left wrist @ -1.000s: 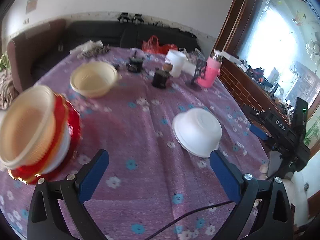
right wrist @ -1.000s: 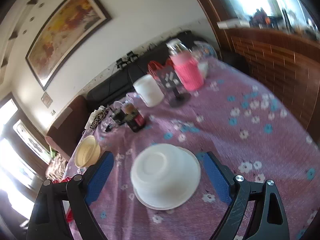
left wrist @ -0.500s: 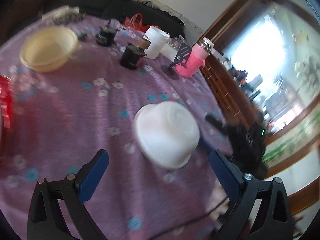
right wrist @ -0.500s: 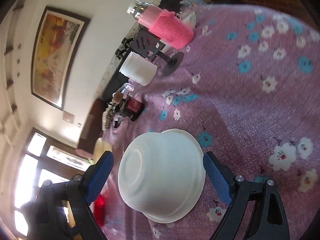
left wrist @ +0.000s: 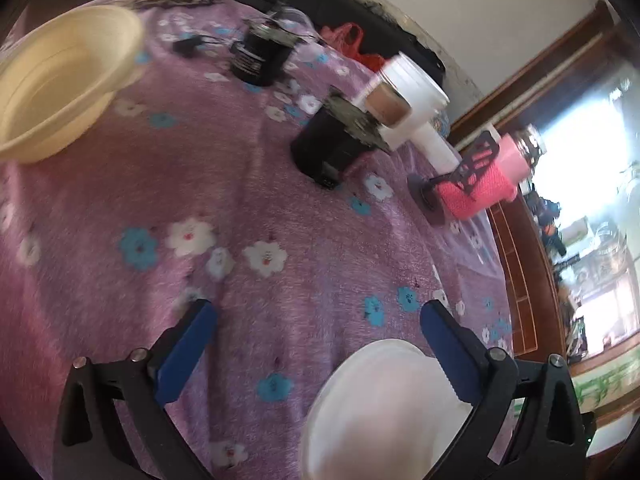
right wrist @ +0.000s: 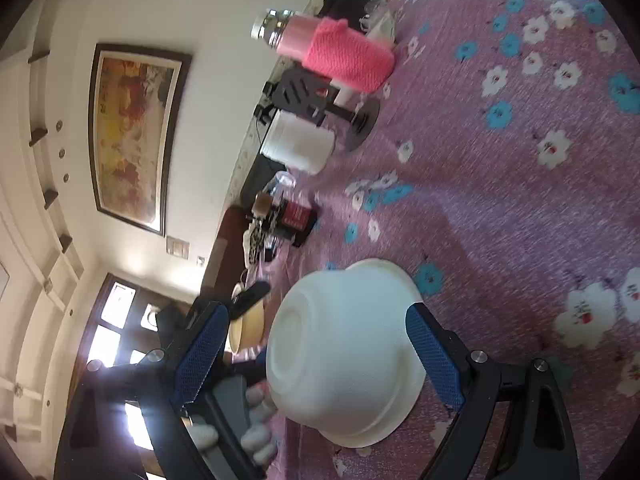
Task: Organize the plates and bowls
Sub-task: 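Grasp the rim of the white bowl with the right tool and lift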
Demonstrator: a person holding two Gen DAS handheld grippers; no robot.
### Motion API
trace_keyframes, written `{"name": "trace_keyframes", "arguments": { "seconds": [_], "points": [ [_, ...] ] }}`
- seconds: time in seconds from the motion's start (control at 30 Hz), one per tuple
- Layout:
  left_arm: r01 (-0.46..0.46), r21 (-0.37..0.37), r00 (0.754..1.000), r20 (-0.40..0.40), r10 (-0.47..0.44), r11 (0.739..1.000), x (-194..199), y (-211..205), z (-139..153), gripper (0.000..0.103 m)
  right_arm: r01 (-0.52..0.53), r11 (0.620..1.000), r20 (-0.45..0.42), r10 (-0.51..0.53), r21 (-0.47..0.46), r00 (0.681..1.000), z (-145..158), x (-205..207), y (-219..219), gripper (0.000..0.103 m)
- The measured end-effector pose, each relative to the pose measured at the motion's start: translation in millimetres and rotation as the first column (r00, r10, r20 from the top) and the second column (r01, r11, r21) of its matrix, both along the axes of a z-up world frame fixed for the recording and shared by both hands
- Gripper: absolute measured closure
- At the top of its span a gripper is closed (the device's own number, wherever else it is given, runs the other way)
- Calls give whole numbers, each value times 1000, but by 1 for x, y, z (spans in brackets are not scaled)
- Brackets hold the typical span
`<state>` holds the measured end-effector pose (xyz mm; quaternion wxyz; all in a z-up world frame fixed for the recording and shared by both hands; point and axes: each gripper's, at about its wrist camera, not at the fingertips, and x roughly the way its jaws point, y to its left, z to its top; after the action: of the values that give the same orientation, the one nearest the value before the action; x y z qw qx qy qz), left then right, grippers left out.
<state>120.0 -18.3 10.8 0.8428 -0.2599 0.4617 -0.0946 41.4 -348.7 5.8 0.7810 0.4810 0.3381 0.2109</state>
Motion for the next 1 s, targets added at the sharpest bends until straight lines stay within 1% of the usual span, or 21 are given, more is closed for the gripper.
{"name": "trace_keyframes", "arguments": {
  "seconds": [0.07, 0.13, 0.23, 0.3, 0.37, 0.4, 0.43, 0.47, 0.53, 0.57, 0.6, 0.67, 0.73, 0.8, 0.83, 0.87, 0.9, 0.93, 0.97, 1.0],
  "points": [
    [11, 19, 1000, 4, -11, 1000, 2, -9, 0, 1, -25, 1000, 2, 25, -2, 1000, 0, 3, 7, 10],
    [27, 36, 1000, 13, -28, 999, 4, -17, 0, 1, -14, 999, 3, 14, -30, 1000, 2, 2, 9, 10],
    [43, 60, 999, 27, -44, 997, 7, -21, 0, 1, -13, 1000, 6, 13, -12, 1000, -1, 1, 6, 10],
    [46, 46, 999, 14, -47, 998, 7, -19, 0, 1, -26, 1000, 6, 26, -16, 1000, -1, 1, 7, 10],
    [28, 15, 1000, -5, -28, 1000, 8, -13, 0, 1, -29, 999, 5, 30, -39, 1000, 0, 1, 9, 10],
    [23, 22, 1000, -6, -23, 999, 8, -13, 0, 1, -31, 998, 3, 31, -47, 999, 0, 2, 11, 10],
    [27, 48, 1000, -8, -27, 998, 8, -18, 1, 1, -33, 998, 1, 33, -60, 999, 0, 3, 12, 10],
    [30, 94, 1000, -4, -30, 995, 6, -25, 0, 1, -34, 997, 0, 34, -65, 999, 0, 3, 13, 10],
    [25, 186, 999, 23, -29, 982, 2, -39, -1, 1, -36, 997, -1, 36, -67, 999, 0, 3, 14, 10],
    [30, 216, 999, 30, -37, 976, 1, -42, -2, 1, -24, 998, 13, 25, -64, 1000, 0, 3, 12, 10],
    [43, 240, 998, 34, -52, 970, 1, -45, -2, 1, -17, 998, 14, 17, -58, 1000, -1, 2, 10, 10],
    [62, 241, 996, 52, -77, 969, 0, -45, -3, 1, -9, 999, 17, 9, -38, 1000, -2, 1, 6, 9],
    [63, 175, 995, 68, -76, 983, -1, -37, -3, 1, -9, 999, 19, 9, -31, 1000, -2, 1, 5, 9],
    [72, 39, 996, 45, -74, 997, 1, -26, -3, 1, -17, 999, 22, 18, -31, 1000, -1, 1, 6, 8],
    [74, -40, 997, 19, -73, 996, 2, -22, -3, 1, -23, 999, 24, 24, -31, 999, -1, 1, 6, 8],
    [71, -141, 997, -14, -73, 988, 4, -18, -5, 0, -29, 999, 26, 29, -25, 999, -1, 2, 6, 7],
    [51, -254, 997, -44, -64, 966, 5, -16, -9, 0, -57, 998, 31, 57, 4, 998, -2, 3, 8, 7],
    [37, -312, 996, -62, -59, 949, 4, -17, -10, 0, -72, 997, 35, 71, 26, 997, -3, 3, 9, 7],
    [43, -344, 995, -68, -71, 938, 4, -21, -10, 0, -71, 996, 40, 69, 48, 997, -4, 2, 7, 6],
    [67, -341, 995, -45, -87, 938, 3, -26, -5, 0, -75, 994, 47, 71, 85, 996, -5, 1, 3, 5]
  ]
}}
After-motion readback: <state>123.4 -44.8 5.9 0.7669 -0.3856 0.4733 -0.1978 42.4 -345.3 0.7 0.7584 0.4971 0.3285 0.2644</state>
